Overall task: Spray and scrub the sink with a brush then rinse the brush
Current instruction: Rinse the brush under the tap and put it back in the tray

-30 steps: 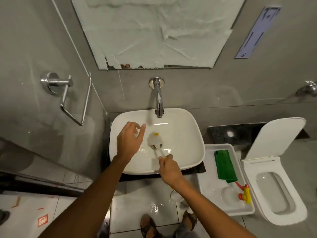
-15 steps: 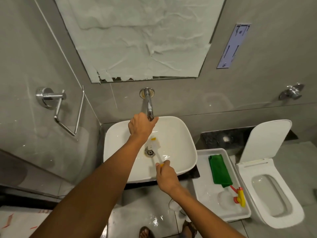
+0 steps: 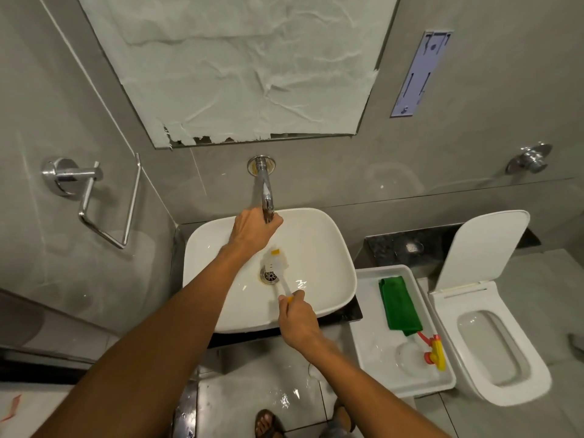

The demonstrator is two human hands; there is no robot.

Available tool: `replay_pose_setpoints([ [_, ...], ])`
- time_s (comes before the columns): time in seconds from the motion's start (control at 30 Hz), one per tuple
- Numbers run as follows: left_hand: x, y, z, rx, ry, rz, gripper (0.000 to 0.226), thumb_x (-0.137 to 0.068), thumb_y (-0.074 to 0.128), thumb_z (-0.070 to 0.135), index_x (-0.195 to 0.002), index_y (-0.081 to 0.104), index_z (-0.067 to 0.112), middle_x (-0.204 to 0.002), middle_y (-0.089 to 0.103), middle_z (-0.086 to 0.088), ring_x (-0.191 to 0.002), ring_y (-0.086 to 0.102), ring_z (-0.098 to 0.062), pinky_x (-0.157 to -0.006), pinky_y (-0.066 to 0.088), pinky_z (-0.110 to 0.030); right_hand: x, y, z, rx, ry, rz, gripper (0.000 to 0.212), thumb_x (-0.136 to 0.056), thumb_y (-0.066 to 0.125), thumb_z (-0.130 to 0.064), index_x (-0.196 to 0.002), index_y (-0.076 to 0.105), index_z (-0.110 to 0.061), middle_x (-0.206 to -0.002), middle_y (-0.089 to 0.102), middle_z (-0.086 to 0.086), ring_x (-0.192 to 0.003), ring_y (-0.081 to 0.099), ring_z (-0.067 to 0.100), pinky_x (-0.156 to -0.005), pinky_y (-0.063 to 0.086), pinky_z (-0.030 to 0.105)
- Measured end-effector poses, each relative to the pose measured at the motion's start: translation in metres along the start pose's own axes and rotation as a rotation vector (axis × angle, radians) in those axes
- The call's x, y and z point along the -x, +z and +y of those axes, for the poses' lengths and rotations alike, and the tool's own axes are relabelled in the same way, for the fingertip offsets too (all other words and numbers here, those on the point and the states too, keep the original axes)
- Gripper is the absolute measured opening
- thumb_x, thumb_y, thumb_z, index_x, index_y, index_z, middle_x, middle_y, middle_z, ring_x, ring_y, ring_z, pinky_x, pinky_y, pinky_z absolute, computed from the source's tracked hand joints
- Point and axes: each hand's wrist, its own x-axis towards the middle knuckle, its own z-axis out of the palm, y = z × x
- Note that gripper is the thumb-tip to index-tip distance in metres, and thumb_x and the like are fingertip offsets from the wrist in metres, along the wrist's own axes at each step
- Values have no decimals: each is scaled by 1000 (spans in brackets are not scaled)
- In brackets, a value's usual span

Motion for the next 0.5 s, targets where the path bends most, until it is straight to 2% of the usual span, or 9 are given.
replay_pose_setpoints([
  [0.1,-9,-11,-13,-7,83,-112,33,-104,56,36,-78,50,18,-73,52,2,-77,51,-27,-78,39,-38,0,0,1,-4,-8,9,28,-111,34,-38,-109,41,-11,-100,65,14,-100,69,37,-79,51,39],
  [0.17,-12,-10,-17,-40,83,-100,30,-106,53,40,-84,51,20,-77,51,6,-83,52,-26,-86,30,-40,-1,1,3,11,-9,3,29,-111,34,-38,-111,43,-10,-104,68,16,-101,70,37,-82,55,42],
  [0.33,-8,2,-22,-44,109,-11,32,-109,47,46,-92,55,20,-91,60,4,-93,53,-24,-87,22,-41,-7,5,15,91,-28,8,25,-110,33,-39,-106,40,-16,-94,60,5,-87,65,29,-72,47,35],
  [0.5,-10,0,-24,-74,135,5,33,-108,47,48,-89,55,23,-93,64,2,-95,56,-24,-85,22,-42,-6,6,21,36,-35,55,25,-110,38,-40,-105,41,-16,-93,61,3,-81,61,22,-75,54,38],
])
